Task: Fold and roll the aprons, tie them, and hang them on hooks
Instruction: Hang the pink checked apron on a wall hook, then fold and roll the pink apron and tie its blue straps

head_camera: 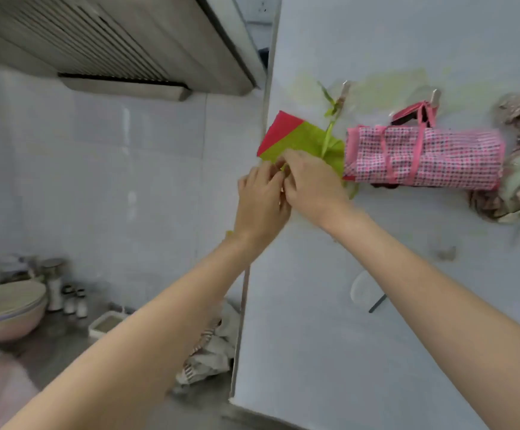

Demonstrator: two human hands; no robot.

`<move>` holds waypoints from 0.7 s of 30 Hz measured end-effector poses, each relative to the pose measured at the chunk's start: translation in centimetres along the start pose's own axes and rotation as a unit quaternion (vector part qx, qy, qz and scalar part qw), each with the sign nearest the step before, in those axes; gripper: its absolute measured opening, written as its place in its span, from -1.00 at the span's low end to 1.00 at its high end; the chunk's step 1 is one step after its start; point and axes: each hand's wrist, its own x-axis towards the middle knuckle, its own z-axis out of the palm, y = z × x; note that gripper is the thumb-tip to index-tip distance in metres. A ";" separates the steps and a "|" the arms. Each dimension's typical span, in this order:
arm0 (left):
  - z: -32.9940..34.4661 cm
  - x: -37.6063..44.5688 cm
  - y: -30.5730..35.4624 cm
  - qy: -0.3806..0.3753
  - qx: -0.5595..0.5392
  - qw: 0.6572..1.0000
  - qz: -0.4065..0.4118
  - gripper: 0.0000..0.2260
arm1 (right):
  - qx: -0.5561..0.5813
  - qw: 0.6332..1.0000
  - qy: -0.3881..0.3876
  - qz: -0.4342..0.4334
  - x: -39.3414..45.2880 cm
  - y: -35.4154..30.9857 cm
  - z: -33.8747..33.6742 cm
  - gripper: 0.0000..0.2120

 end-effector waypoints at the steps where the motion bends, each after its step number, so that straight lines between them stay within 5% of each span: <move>1: -0.3 -1.7 -1.3 -0.013 0.015 1.000 -0.016 -0.69 | 0.016 0.999 -0.027 -0.004 -0.3 -0.7 1.7 -0.72; 4: -3.3 -8.9 -6.9 -0.145 0.080 0.981 -0.102 -0.65 | 0.071 0.977 -0.199 -0.021 -2.0 -5.4 8.9 -0.67; 9: -11.5 -21.2 -16.7 -0.441 0.127 0.842 -0.285 -0.69 | 0.080 0.877 -0.462 -0.106 -6.0 -17.1 20.9 -0.72; 16: -24.9 -33.1 -28.1 -0.540 0.156 0.734 -0.380 -0.59 | 0.125 0.789 -0.573 -0.182 -9.9 -35.7 33.3 -0.69; 21: -32.2 -38.7 -35.4 -0.575 0.152 0.683 -0.425 -0.58 | 0.114 0.740 -0.649 -0.131 -15.0 -45.3 42.7 -0.63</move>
